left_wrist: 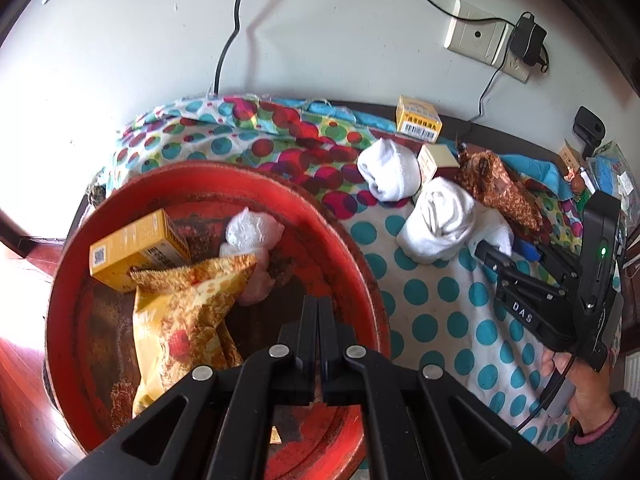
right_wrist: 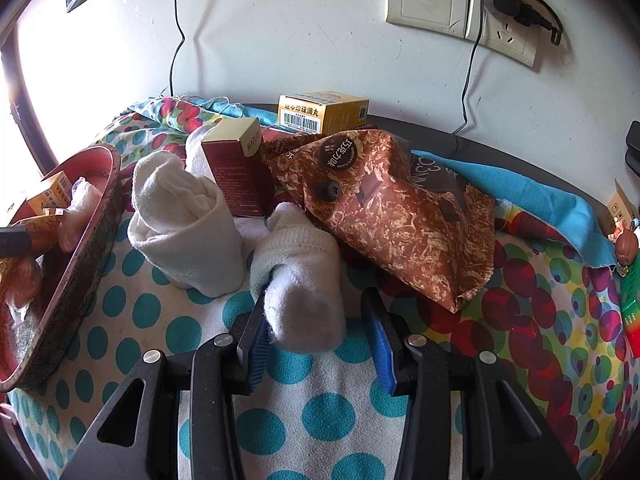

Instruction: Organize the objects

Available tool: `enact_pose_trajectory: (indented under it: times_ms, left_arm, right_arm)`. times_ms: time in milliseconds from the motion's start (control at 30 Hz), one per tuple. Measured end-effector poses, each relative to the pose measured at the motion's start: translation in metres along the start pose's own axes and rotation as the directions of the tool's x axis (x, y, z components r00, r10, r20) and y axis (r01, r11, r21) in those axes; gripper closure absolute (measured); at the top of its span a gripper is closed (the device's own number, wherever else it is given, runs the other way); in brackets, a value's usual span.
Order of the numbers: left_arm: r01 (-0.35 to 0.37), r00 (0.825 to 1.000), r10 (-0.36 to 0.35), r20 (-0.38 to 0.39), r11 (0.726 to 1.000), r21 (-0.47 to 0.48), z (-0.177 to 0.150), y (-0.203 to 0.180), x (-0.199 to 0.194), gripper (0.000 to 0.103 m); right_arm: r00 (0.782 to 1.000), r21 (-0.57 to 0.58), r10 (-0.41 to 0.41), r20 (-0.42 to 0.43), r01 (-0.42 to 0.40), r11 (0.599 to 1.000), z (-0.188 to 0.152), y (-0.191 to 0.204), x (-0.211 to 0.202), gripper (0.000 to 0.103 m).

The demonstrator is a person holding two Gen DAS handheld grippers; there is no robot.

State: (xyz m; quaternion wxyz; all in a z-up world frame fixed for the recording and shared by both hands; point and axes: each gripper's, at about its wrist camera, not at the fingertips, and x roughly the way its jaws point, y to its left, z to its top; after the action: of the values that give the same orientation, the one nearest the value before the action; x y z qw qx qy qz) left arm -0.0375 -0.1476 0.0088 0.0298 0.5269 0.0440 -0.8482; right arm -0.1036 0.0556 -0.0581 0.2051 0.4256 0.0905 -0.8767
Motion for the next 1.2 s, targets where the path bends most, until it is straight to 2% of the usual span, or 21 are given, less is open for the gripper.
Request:
enact_pose_trajectory:
  times_ms: [367, 800, 1200]
  left_arm:
    - [-0.03, 0.999, 0.03, -0.024, 0.999, -0.029, -0.004, 0.015, 0.006, 0.103]
    - [-0.013, 0.995, 0.014, -0.102, 1.0, 0.014, -0.02, 0.008, 0.024, 0.103]
    - [-0.041, 0.99, 0.045, -0.135, 0.999, 0.031, -0.024, 0.006, 0.035, 0.102]
  right_arm:
    - [1.0, 0.005, 0.002, 0.0, -0.002, 1.0, 0.0, 0.001, 0.0, 0.062]
    - [1.0, 0.005, 0.003, 0.0, -0.003, 1.0, 0.0, 0.001, 0.001, 0.062]
    - [1.0, 0.005, 0.0, -0.001, 0.0, 1.0, 0.001, 0.0, 0.001, 0.061]
